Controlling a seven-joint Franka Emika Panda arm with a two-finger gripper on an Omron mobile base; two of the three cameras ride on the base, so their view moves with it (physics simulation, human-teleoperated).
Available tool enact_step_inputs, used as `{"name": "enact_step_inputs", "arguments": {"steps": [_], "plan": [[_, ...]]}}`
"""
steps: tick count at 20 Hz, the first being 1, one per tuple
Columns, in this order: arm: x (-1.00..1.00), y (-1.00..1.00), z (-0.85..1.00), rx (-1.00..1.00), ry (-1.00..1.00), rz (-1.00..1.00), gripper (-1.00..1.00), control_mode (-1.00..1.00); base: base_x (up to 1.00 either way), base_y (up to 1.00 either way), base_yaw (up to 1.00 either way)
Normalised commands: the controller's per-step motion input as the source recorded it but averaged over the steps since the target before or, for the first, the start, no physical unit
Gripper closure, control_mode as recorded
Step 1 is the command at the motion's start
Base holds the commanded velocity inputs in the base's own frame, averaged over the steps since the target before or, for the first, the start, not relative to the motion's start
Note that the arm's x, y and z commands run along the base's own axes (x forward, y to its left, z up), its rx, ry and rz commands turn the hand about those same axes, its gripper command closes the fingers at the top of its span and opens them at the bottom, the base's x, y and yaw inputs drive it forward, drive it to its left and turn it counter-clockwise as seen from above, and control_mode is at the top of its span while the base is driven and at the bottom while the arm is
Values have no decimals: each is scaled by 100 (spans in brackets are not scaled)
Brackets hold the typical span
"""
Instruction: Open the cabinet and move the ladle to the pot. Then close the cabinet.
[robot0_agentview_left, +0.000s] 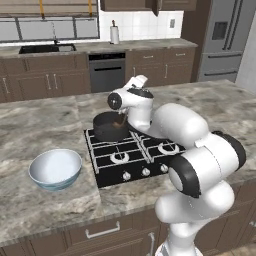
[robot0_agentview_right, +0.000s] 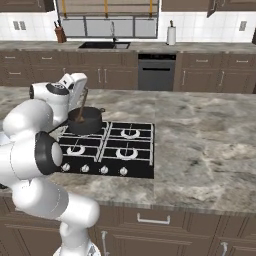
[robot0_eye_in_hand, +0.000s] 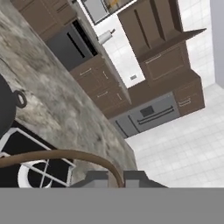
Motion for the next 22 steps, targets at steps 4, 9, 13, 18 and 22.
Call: {"name": "enact_step_inputs", "arguments": {"steps": [4,9,13,18,22], "plan": [[0,12,0,0,-6,0,100,-100,0,0,0],[0,5,0,0,-8,0,100,-100,0,0,0],[0,0,-11,-2,0,0,100,-100,0,0,0],[1,0,-24,0,0,0,100,-100,0,0,0],[5,0,-30,0,0,0,100,-100,0,0,0]]}}
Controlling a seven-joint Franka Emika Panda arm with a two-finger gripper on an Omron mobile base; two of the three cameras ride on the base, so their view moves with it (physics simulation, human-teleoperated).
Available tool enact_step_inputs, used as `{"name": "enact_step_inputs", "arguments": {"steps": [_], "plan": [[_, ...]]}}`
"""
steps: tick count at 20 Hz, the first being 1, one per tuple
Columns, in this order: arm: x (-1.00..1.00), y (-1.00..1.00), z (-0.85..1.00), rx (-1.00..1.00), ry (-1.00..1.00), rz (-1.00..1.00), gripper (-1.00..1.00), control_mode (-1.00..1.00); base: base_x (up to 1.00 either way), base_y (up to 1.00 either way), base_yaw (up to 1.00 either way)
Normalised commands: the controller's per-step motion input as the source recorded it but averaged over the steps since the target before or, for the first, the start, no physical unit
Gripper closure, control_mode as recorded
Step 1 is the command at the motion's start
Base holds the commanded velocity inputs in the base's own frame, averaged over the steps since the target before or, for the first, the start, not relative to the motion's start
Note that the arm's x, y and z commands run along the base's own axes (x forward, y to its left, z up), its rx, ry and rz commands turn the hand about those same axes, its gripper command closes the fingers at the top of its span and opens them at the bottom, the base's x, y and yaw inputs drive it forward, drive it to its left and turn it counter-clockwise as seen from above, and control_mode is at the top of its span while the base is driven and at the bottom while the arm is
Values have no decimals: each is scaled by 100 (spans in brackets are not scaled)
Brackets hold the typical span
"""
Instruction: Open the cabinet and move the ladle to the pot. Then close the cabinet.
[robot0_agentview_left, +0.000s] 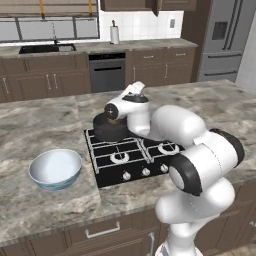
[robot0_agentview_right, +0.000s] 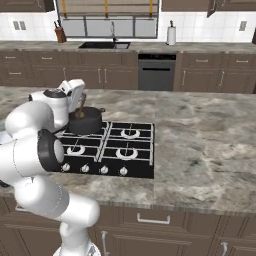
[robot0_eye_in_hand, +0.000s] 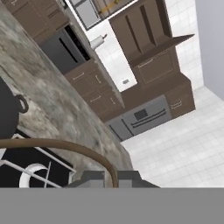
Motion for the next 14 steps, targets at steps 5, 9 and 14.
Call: {"name": "enact_step_inputs", "arguments": {"steps": [5,9,14], "plan": [[-5,0,-24,0,0,0,100,-100,0,0,0],[-14,0,-24,0,1,0,100,-100,0,0,0],[1,0,-16,0,0,0,100,-100,0,0,0]]}}
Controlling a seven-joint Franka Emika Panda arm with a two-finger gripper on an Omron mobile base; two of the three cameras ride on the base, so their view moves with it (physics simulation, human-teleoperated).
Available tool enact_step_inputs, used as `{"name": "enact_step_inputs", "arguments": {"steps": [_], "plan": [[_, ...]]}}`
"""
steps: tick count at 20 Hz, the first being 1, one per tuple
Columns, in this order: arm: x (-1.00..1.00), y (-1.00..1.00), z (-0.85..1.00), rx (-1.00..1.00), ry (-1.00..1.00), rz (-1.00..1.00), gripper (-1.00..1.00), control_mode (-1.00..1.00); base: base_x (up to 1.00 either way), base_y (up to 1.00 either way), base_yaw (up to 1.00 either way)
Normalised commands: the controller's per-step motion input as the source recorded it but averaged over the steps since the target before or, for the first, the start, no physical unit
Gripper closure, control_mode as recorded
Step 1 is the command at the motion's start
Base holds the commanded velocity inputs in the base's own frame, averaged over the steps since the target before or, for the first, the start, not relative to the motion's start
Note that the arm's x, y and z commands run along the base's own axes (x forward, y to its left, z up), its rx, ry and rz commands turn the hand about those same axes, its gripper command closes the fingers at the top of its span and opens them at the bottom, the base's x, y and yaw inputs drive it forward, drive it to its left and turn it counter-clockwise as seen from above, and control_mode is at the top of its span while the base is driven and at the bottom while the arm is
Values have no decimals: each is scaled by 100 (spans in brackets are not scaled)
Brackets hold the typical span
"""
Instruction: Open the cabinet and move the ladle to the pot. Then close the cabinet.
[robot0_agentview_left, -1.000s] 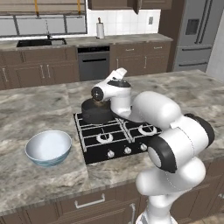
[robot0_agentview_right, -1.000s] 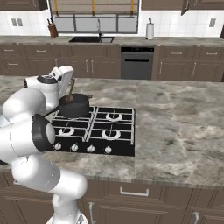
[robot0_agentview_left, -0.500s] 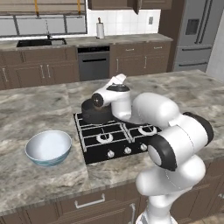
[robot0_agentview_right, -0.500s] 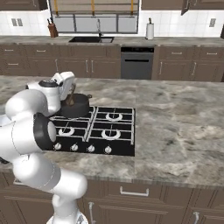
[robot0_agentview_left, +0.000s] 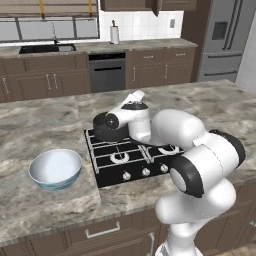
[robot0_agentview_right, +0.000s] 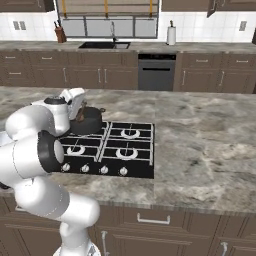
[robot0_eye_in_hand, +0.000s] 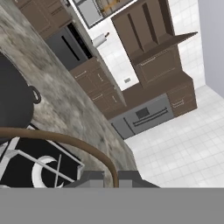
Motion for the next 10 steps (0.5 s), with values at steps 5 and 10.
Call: {"name": "enact_step_inputs", "arguments": {"steps": [5,10], "plan": [[21,0,0,0,0,0,100,-100,0,0,0],[19,0,0,0,0,0,100,-100,0,0,0]]}}
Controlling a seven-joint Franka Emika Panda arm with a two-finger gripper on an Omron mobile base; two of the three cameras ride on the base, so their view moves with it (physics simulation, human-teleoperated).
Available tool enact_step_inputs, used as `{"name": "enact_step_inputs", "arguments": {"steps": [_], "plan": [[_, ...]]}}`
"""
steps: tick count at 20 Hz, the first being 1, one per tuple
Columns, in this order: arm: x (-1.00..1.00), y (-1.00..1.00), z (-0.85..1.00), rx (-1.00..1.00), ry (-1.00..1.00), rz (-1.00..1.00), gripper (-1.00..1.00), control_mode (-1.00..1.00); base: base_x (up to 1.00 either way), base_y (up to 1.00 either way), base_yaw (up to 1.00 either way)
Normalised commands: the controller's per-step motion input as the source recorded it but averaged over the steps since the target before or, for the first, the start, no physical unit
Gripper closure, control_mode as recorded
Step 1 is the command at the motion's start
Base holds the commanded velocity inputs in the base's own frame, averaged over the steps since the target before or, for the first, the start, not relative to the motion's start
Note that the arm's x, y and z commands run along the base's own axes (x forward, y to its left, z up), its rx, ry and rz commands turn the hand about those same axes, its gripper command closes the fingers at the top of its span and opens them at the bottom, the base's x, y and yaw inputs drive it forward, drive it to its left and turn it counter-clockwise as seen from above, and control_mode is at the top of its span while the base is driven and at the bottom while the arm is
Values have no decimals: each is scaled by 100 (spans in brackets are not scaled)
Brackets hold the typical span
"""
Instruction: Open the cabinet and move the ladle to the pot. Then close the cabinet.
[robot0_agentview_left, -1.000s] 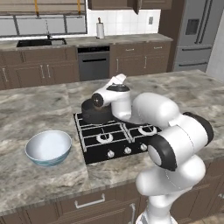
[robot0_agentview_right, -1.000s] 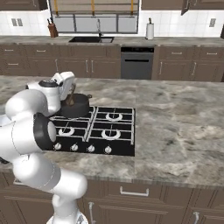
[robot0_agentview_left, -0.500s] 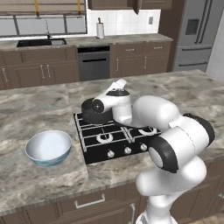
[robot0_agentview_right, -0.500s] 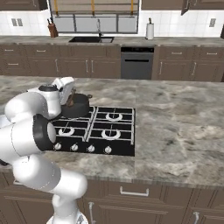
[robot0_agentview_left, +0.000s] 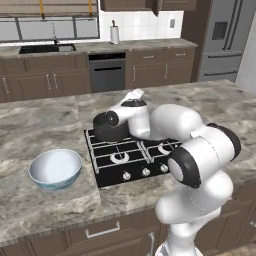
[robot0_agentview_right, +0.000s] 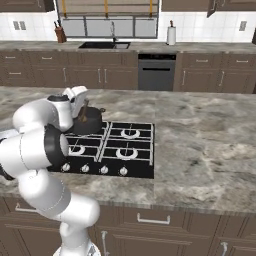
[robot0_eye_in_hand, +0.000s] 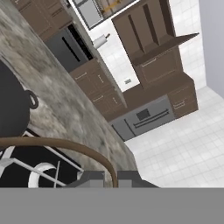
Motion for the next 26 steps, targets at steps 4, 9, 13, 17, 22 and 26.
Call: {"name": "enact_step_inputs", "arguments": {"steps": [4,9,13,17,22,26], "plan": [[20,2,-11,0,0,0,100,-100,0,0,0],[38,7,-20,0,0,0,100,-100,0,0,0],[35,11,-16,0,0,0,100,-100,0,0,0],[25,14,-17,0,0,0,100,-100,0,0,0],[22,6,-20,0,0,0,100,-100,0,0,0],[28,3,-18,0,0,0,100,-100,0,0,0]]}}
